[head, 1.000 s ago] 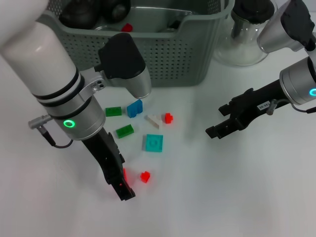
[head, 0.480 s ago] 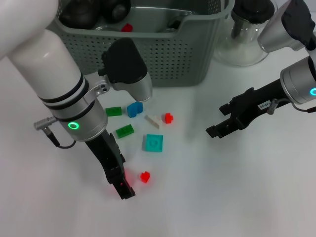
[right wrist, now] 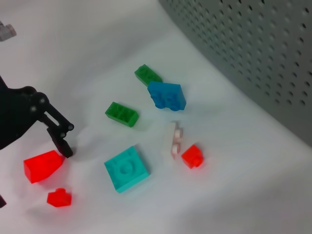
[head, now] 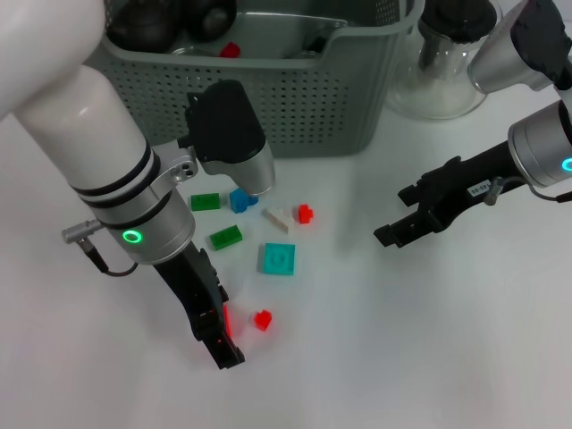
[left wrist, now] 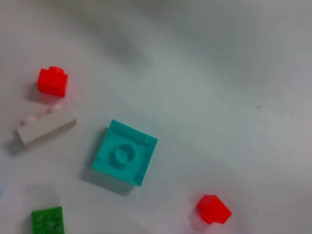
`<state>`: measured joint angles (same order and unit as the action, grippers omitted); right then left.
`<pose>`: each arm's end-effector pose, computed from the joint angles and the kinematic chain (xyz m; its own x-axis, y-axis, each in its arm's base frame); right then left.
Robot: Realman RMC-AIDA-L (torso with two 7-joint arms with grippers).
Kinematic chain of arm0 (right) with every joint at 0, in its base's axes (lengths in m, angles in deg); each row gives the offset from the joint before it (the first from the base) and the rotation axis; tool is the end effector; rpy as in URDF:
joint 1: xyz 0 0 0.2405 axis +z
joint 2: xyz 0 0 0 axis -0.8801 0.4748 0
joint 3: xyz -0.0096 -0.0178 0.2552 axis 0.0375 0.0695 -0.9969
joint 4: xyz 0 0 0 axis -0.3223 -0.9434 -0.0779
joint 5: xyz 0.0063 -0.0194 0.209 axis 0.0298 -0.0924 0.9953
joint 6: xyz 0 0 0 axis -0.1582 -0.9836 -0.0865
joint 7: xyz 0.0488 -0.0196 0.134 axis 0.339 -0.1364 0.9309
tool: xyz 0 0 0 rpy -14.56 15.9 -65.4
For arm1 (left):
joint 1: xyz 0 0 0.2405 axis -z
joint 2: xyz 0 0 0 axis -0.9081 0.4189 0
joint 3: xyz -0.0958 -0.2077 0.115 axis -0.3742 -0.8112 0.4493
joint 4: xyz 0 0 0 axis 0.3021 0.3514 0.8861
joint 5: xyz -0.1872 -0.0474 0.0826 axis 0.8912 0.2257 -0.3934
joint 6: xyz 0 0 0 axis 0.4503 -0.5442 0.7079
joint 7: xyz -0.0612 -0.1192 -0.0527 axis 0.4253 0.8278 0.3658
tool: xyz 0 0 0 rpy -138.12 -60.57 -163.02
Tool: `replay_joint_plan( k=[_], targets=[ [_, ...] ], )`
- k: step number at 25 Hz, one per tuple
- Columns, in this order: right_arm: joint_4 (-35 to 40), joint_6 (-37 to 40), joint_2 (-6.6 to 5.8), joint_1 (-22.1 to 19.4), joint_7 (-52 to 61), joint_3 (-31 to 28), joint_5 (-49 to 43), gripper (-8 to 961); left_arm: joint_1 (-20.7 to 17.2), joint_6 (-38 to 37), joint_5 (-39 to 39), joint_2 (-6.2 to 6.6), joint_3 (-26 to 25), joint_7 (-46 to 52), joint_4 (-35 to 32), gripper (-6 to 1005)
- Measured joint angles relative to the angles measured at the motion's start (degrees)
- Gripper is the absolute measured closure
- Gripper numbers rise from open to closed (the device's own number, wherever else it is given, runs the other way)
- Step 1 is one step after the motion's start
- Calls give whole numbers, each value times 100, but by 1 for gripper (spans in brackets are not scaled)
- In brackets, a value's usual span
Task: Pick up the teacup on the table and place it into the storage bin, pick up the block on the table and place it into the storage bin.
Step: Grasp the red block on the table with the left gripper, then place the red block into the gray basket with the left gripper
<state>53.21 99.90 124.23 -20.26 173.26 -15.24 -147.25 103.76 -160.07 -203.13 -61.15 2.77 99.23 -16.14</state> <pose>0.2109 0.3679 -0.0380 0.8359 -0.5388 0.1041 -0.5199 -0.8383 -0.1639 -0.1875 0.3074 -0.0720 0.7882 0.3561 -0.5019 0.3931 -0.9188 -0.0345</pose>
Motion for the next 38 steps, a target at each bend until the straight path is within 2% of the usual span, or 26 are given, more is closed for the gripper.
replay_joint_plan(
  k=[12, 23, 25, 26, 28, 32, 38],
  targets=[
    [0, -6, -8, 0, 0, 0, -1, 71, -3, 24, -41, 0, 6, -57, 32, 100],
    [3, -17, -12, 11, 16, 0, 0, 71, -67, 196, -87, -1, 139, -119, 17, 315],
    [14, -17, -17, 12, 27, 0, 0, 71, -92, 195, -131, -3, 143, -123, -23, 543],
    [22, -18, -19, 10, 30, 0, 0, 71, -116, 192, -145, -3, 142, -123, -59, 545],
    [34, -18, -19, 7, 38, 0, 0, 71, -182, 157, -189, -1, 135, -122, -191, 548],
    [43, -15, -18, 8, 48, 0, -1, 71, -392, -326, -141, -4, -70, -68, -910, 555],
    [52, -8, -17, 20, 53, 0, 0, 71, -596, -1221, 601, -12, -912, 256, -2249, 563]
  ],
)
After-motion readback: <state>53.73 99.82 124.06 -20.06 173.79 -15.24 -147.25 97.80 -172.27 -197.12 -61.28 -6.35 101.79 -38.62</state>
